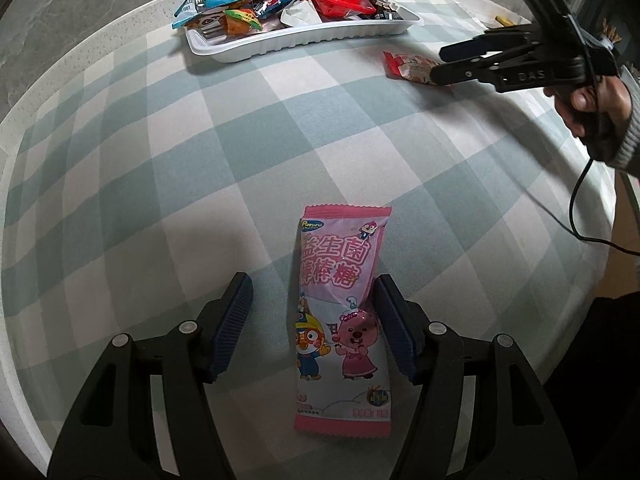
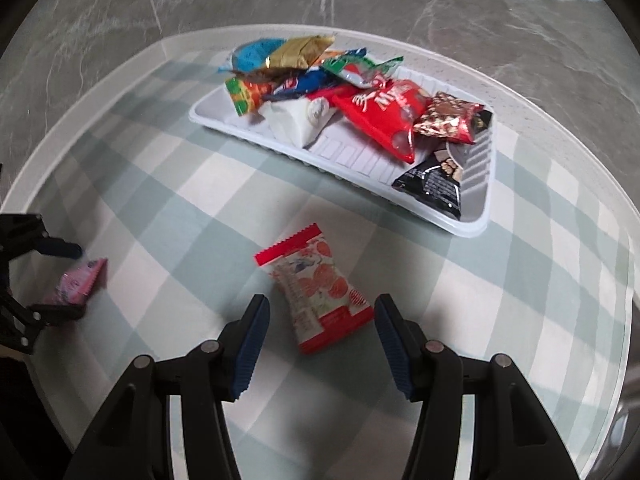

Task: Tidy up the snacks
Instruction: 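Reach left tool to the pink candy packet while right tool reaches the red-white packet, then grasp the pink packet with the left tool while the right tool grasps the red-white packet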

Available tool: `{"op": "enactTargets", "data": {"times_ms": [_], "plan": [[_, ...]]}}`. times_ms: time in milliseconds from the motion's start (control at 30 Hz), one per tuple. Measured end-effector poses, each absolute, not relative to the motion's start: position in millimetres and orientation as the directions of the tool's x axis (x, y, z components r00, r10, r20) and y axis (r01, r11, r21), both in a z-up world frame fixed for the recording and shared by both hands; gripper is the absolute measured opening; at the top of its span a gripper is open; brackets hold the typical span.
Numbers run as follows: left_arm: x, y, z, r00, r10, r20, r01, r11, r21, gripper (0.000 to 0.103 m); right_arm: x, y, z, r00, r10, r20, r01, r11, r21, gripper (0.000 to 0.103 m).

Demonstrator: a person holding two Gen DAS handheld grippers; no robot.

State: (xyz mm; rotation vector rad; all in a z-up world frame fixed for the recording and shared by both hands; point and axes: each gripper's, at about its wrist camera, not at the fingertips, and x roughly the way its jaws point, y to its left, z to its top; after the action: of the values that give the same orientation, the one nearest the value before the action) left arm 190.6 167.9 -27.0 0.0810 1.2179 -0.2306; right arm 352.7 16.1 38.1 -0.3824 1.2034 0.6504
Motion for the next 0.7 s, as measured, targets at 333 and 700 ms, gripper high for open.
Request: {"op": "enactTargets", "data": {"times_ms": [333,700], "plan": [[190.5,158.0,-30.8,0.333,-0.098,-0.938,0.209,0.978,-0.028,0.073,361.7,22.7,23.5,0.159,0.266,-0.951,-0.711,0.699,0.077,0.058],[186.8,157.6,-30.9,0.351,-0.098,-0.931,0.202,0.979,-0.027,0.074,364.0,26.0,24.5,0.161,0.265,-0.951,-0.731,0.68,0.065,0.041]]}}
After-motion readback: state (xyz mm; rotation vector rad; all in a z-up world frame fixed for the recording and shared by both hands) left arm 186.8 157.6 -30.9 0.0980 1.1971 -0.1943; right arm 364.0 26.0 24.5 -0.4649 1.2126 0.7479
